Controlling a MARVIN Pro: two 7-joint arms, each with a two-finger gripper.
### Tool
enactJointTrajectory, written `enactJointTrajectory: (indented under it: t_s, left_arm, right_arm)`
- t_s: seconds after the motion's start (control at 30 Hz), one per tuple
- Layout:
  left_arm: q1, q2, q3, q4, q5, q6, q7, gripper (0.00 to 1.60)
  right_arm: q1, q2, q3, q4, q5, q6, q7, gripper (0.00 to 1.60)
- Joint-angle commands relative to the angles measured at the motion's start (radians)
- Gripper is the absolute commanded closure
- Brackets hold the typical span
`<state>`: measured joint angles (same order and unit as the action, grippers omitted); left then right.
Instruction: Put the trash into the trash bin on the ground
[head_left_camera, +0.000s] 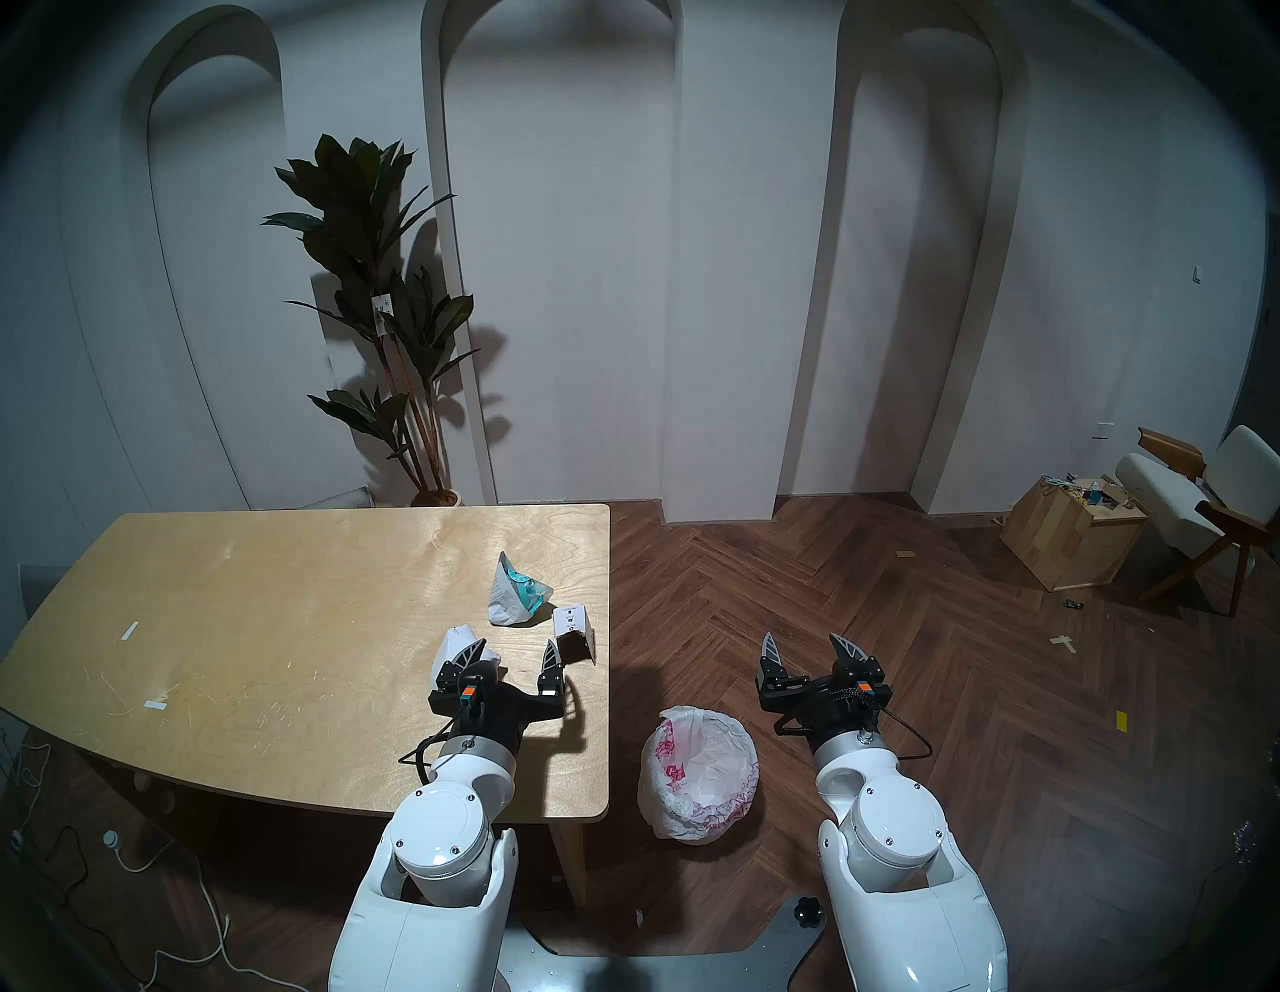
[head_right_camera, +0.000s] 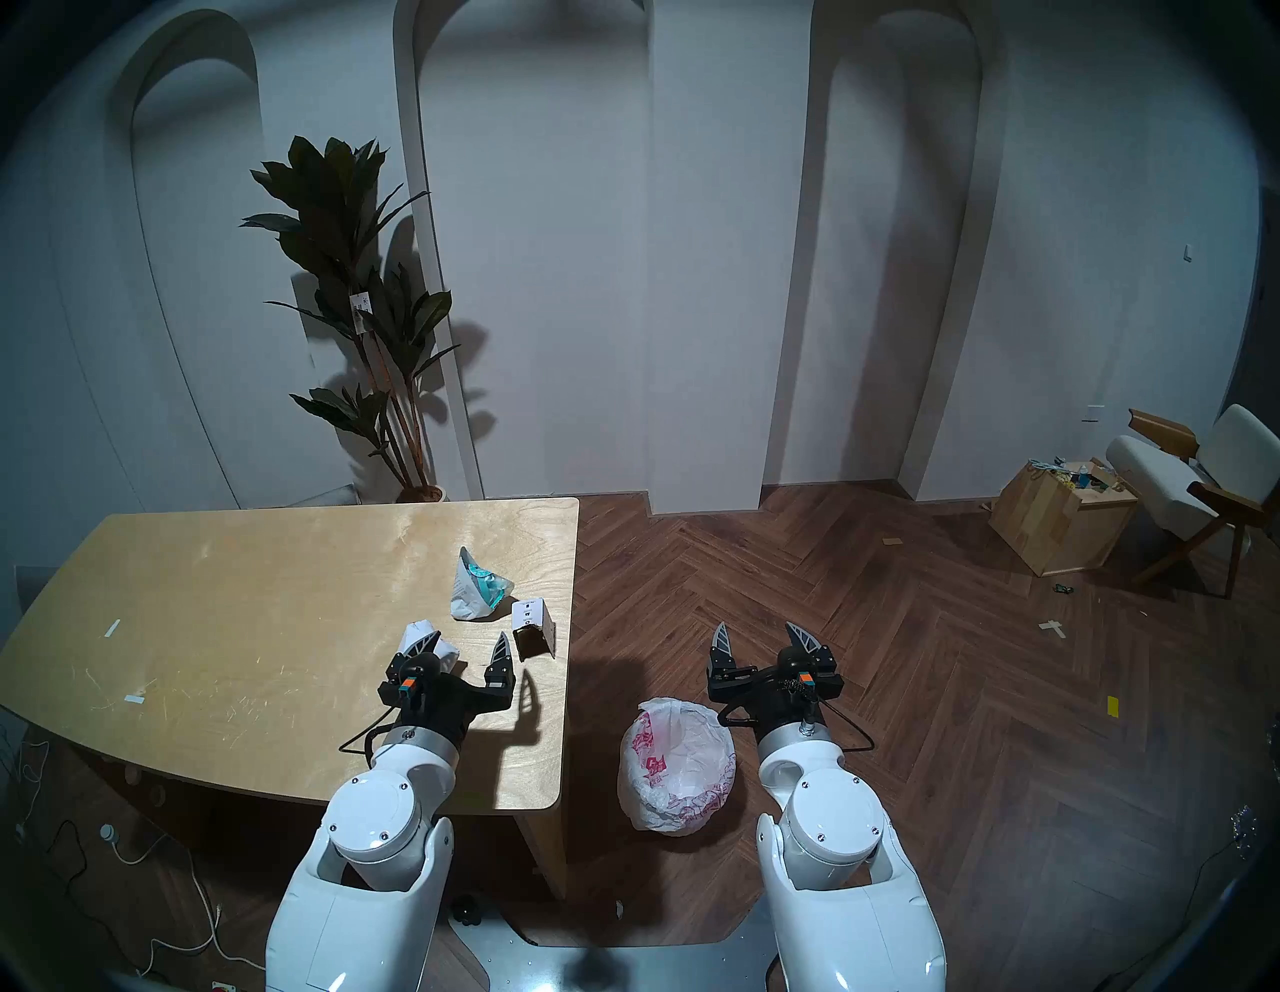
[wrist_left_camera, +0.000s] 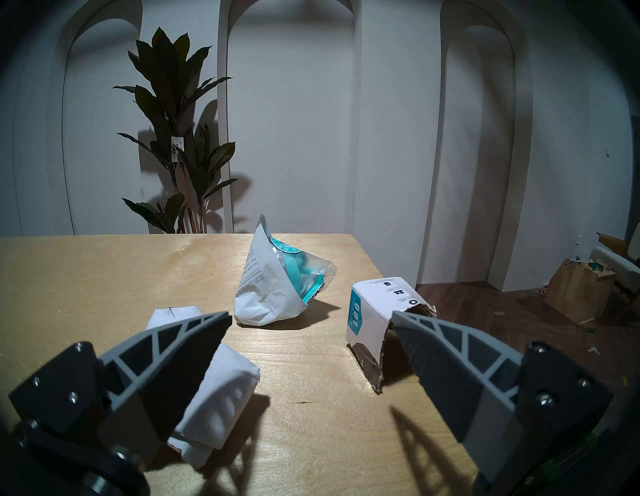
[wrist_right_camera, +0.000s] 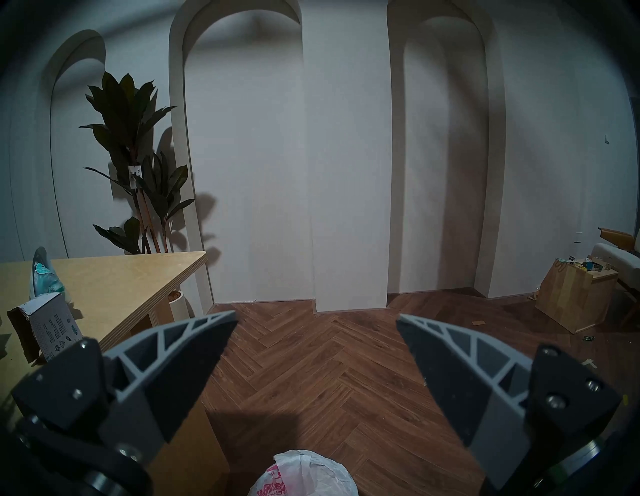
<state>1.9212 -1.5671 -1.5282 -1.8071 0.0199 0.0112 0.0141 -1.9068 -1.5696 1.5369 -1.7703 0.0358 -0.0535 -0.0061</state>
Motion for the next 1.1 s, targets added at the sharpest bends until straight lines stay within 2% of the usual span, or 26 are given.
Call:
enactJointTrajectory:
  t_s: [0.0, 0.07, 0.23, 0.37, 0.67, 1.07]
  left_arm:
    - [0.011, 0.018, -0.004, -0.085, -0.001, 0.012, -0.017, 0.0]
    - [0.016, 0.014, -0.001, -0.086, 0.009, -0.015, -0.007, 0.0]
    - [0.028, 0.011, -0.01, -0.1, -0.018, -0.014, -0.02, 0.0]
    - [0.036, 0.013, -0.021, -0.115, -0.003, -0.002, 0.0, 0.0]
    - [0.048, 0.016, -0.079, -0.129, -0.017, -0.025, 0.027, 0.0]
    - [0.056, 0.023, -0.15, -0.134, -0.021, -0.034, 0.073, 0.0]
  right_arm:
    - [0.006, 0.002, -0.018, -0.037, -0.053, -0.023, -0.028, 0.0]
    - [0.005, 0.001, -0.018, -0.037, -0.058, -0.023, -0.03, 0.0]
    - [0.011, 0.0, -0.028, -0.026, -0.071, -0.035, -0.037, 0.0]
    - [0.015, -0.002, -0.045, -0.032, -0.061, -0.023, -0.022, 0.0]
    - [0.028, 0.014, -0.106, -0.045, -0.036, -0.021, 0.025, 0.0]
    - [0.054, 0.057, -0.215, -0.046, 0.001, 0.003, 0.006, 0.0]
